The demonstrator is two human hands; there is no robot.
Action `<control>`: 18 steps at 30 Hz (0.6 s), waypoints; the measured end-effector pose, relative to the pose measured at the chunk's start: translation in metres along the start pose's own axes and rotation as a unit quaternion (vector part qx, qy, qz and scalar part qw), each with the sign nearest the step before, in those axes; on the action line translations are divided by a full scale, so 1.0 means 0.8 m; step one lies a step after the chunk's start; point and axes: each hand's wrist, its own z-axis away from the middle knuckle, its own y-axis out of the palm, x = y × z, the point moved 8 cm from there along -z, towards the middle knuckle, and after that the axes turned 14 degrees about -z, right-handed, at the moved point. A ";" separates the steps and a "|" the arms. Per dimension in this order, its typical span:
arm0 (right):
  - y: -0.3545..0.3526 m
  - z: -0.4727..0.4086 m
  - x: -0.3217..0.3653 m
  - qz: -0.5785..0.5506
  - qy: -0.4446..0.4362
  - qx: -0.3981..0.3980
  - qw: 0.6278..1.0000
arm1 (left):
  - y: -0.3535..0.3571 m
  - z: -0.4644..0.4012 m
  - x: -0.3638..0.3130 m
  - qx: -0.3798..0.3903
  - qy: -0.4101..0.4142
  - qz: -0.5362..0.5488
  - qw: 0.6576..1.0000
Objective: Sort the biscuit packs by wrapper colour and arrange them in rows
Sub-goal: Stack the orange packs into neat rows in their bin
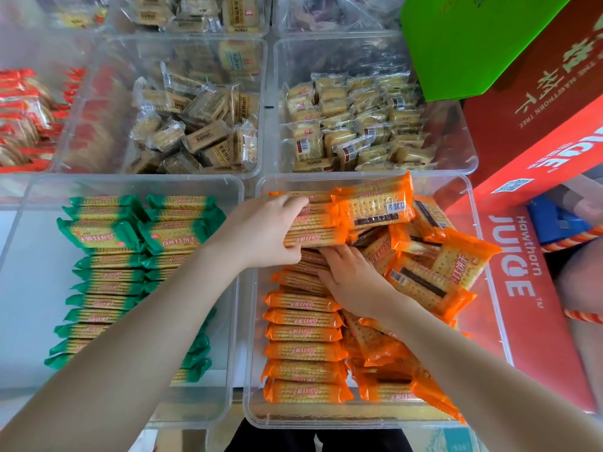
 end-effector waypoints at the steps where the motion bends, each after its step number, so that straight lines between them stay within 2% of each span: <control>1: 0.003 -0.002 0.001 0.019 0.001 0.003 1.000 | 0.000 -0.002 0.002 -0.002 -0.003 0.002 1.000; 7: 0.005 -0.021 0.006 0.086 0.021 0.024 0.996 | -0.006 0.001 0.005 -0.033 -0.008 0.028 0.999; 13: 0.018 -0.035 0.000 0.066 0.048 0.063 0.995 | -0.009 0.004 0.008 -0.044 -0.006 0.018 0.999; 18: 0.027 -0.022 0.009 0.056 0.009 0.135 0.989 | -0.004 0.000 0.016 -0.032 -0.011 0.006 0.999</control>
